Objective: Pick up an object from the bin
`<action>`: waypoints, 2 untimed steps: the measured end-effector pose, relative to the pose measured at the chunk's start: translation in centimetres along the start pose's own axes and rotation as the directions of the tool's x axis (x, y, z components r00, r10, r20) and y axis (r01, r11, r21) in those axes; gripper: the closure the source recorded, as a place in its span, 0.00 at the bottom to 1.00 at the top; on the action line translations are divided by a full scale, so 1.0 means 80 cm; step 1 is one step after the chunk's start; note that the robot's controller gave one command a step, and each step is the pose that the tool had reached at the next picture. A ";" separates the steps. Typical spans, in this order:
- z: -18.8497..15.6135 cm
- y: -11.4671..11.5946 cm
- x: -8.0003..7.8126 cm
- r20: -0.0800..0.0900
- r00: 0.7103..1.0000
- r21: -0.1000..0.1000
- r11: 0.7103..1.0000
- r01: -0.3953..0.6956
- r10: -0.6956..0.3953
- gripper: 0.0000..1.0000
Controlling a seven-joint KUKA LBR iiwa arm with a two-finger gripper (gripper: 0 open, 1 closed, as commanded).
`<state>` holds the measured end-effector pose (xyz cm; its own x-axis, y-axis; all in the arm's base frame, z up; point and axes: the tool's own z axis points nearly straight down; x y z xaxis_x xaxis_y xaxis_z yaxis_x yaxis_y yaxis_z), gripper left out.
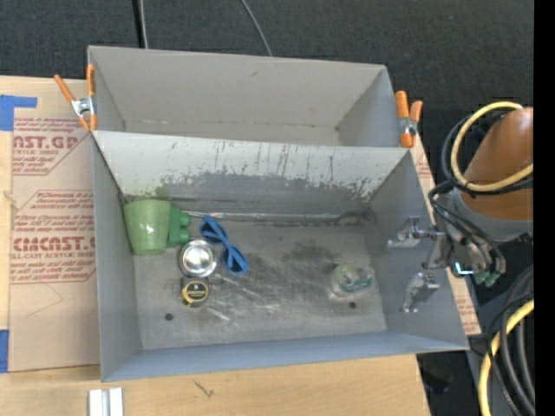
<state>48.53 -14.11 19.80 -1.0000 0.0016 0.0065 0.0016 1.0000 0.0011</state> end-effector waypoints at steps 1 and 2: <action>0.147 0.029 -0.003 0.019 0.945 0.008 0.945 0.328 -0.328 0.00; 0.150 0.007 -0.062 0.000 0.893 -0.003 0.893 0.449 -0.449 0.00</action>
Offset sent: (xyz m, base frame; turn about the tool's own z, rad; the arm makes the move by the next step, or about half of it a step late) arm -0.0018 0.0221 -0.1183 -0.3332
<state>53.37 -13.57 7.76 -0.8942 -0.4477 0.0049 -0.4477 0.8942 0.0071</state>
